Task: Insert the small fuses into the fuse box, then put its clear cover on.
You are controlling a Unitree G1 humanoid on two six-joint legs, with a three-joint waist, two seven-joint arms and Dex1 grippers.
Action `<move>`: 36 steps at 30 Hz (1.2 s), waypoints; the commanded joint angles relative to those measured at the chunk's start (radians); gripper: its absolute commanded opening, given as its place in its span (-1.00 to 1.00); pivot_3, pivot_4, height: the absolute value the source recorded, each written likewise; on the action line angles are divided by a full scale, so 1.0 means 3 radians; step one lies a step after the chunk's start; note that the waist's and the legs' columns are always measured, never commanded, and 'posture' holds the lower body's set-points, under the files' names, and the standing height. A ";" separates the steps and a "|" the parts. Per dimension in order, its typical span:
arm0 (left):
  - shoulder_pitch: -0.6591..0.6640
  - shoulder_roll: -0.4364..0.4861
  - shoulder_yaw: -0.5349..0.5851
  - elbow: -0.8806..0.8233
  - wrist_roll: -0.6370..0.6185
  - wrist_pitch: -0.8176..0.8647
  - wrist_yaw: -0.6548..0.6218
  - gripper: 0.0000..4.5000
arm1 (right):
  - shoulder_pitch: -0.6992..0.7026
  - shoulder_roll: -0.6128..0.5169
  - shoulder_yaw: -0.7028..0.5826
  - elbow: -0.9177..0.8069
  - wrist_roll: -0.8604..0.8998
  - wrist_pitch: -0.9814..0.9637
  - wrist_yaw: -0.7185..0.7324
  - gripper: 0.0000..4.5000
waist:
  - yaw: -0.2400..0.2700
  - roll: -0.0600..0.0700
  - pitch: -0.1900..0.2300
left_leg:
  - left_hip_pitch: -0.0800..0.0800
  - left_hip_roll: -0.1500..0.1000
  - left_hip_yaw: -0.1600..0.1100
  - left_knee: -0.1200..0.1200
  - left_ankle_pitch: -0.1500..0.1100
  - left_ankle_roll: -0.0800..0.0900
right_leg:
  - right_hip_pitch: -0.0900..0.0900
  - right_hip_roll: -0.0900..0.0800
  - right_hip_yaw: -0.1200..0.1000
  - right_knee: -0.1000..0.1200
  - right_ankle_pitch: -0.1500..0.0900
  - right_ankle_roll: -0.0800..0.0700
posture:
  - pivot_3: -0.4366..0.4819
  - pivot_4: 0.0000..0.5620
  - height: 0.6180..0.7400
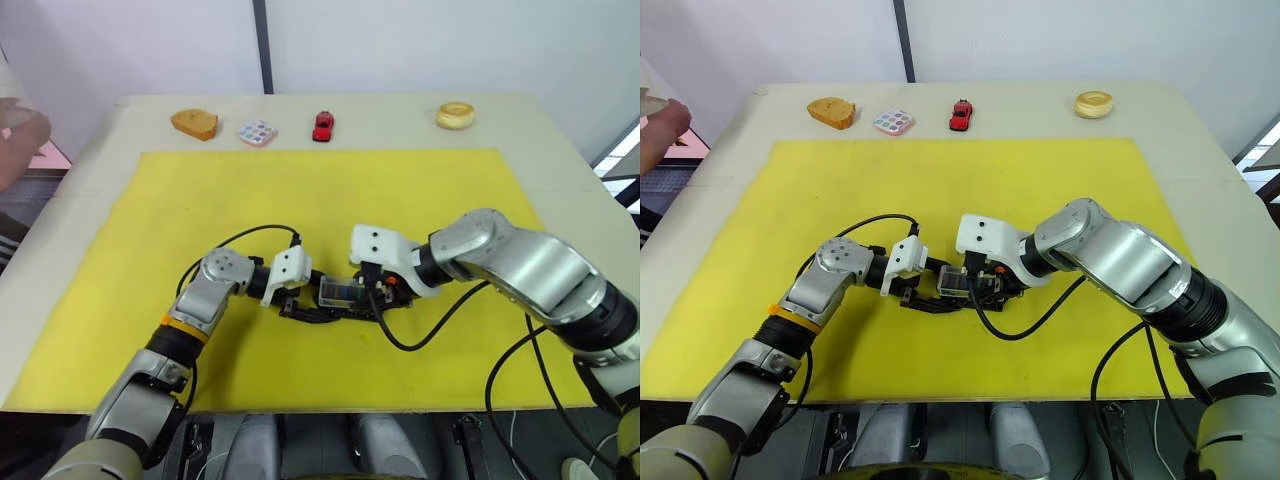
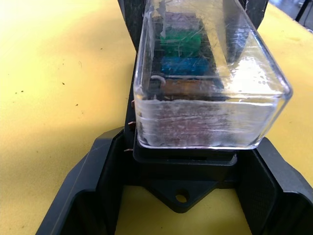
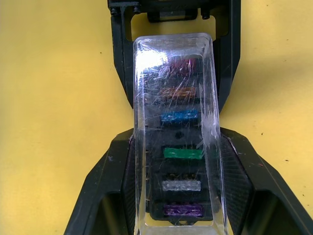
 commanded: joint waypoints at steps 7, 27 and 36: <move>0.0112 0.0009 -0.0097 0.0032 0.0132 0.0023 0.0023 0.13 | 0.0039 -0.0032 0.0085 0.0028 -0.0122 -0.0029 0.0060 -0.25 | -0.0001 0.0000 -0.0001 | 0.0000 0.0000 0.0000 0.0000 0.0000 0.0000 | 0.0000 0.0000 -0.0001 0.0000 0.0000 0.0000 | -0.05 -0.47 1.00; 0.0087 -0.0008 -0.0103 0.0062 0.0135 0.0022 0.0019 0.13 | -0.0185 -0.0108 -0.0458 -0.0058 0.0058 0.0019 0.0253 0.76 | 0.0003 0.0000 0.0000 | -0.0001 0.0000 -0.0001 0.0000 0.0000 0.0000 | -0.0001 0.0000 -0.0001 0.0000 0.0000 0.0000 | -0.05 -0.47 1.00; 0.0089 0.0003 -0.0091 0.0082 0.0142 0.0022 0.0029 0.13 | -0.0091 -0.0143 -0.1168 -0.0105 0.0538 -0.0010 0.0394 0.76 | 0.0004 0.0000 0.0000 | -0.0001 0.0000 -0.0001 0.0000 0.0000 0.0000 | 0.0000 0.0000 -0.0001 -0.0002 0.0000 0.0000 | -0.05 -0.47 1.00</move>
